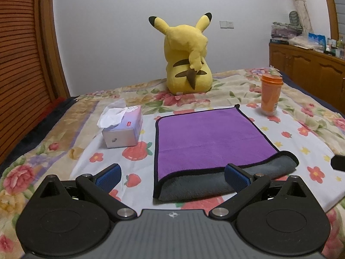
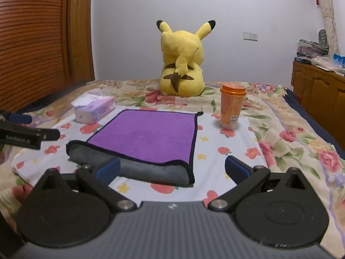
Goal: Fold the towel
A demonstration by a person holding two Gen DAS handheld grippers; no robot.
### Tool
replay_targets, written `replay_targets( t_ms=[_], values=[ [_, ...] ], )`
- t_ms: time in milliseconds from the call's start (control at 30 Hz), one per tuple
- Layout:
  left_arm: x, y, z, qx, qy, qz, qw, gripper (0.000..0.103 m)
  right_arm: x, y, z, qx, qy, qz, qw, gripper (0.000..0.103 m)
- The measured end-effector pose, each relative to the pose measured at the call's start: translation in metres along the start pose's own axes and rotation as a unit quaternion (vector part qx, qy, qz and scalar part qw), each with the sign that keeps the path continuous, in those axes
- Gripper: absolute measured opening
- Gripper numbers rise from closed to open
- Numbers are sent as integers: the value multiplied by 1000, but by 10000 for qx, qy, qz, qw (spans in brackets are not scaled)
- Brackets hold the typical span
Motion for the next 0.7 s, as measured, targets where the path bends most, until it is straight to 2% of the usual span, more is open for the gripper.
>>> replay_targets(
  t_ms=[467,533,567,700],
  values=[
    [-14,56,-25,-361,-50,-95,9993,103,-4,56,-13,-418,-51,155,9990,102],
    [-17,62,-29,-426,-99,-147,9989,103,-4,64,-14,-458,-51,182,9988,98],
    [-17,65,-31,-445,-103,-159,9988,103,-3,68,-15,-491,-49,202,9986,92],
    [-21,77,-40,-549,-115,-179,9983,103,-3,83,-19,-594,-47,237,9979,91]
  ],
)
Point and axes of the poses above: each gripper's, at about its wrist camera, not at the fingertips, and y roughly the way its jaws point, x to its right, z to its top, the point moved 5 cm from there along y, roughly the way its jaws point, and after that the axes turned 15 degrees about x, right-handed, at the moved point
